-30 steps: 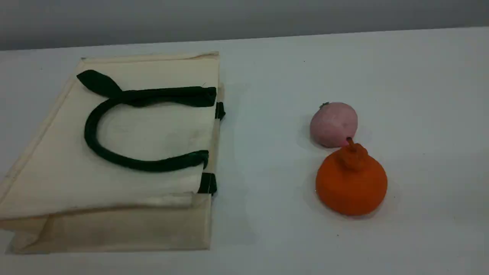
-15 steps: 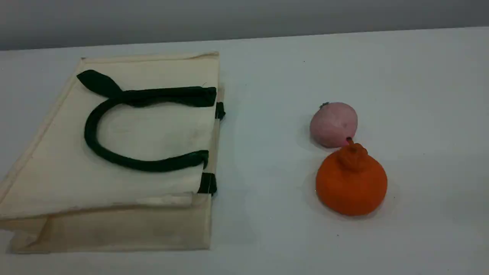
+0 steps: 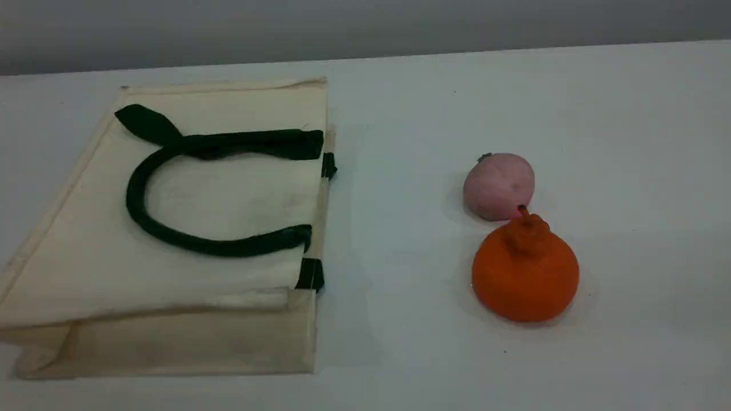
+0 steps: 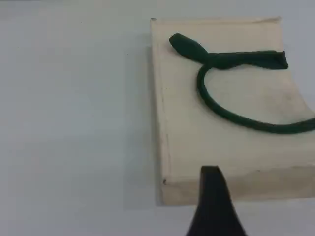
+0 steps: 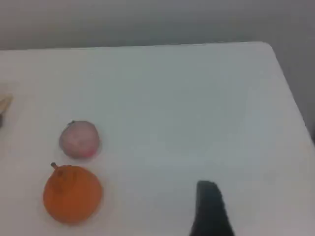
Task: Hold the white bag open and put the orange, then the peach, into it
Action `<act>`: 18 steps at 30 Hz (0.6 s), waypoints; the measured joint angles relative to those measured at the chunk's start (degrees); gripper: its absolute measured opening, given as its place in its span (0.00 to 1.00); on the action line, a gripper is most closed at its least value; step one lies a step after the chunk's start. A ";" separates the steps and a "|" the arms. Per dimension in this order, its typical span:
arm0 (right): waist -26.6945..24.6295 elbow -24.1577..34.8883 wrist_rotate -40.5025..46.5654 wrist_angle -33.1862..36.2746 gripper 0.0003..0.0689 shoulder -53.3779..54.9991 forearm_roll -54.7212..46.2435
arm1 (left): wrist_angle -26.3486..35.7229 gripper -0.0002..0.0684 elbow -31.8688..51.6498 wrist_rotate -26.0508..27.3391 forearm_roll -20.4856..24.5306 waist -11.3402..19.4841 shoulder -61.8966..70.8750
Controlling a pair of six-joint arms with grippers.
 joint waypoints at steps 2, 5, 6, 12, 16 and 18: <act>0.00 0.00 0.00 0.00 0.61 0.00 0.00 | 0.00 0.62 0.00 0.00 0.00 0.00 0.00; 0.00 0.00 0.00 0.00 0.61 0.00 0.00 | 0.00 0.62 0.00 0.00 0.00 -0.07 0.00; 0.00 0.00 0.00 0.00 0.61 0.00 0.06 | 0.00 0.62 0.00 0.00 0.00 -0.19 0.00; 0.00 0.00 0.05 0.00 0.61 0.00 3.07 | 0.00 0.62 0.00 0.00 0.00 -2.91 0.00; 0.00 0.00 0.03 -0.81 0.61 0.00 7.13 | 0.00 0.62 0.00 0.23 0.00 -4.27 0.00; 0.00 0.00 -0.51 -0.81 0.61 0.00 7.97 | -0.26 0.62 -0.61 1.53 0.24 -4.27 0.03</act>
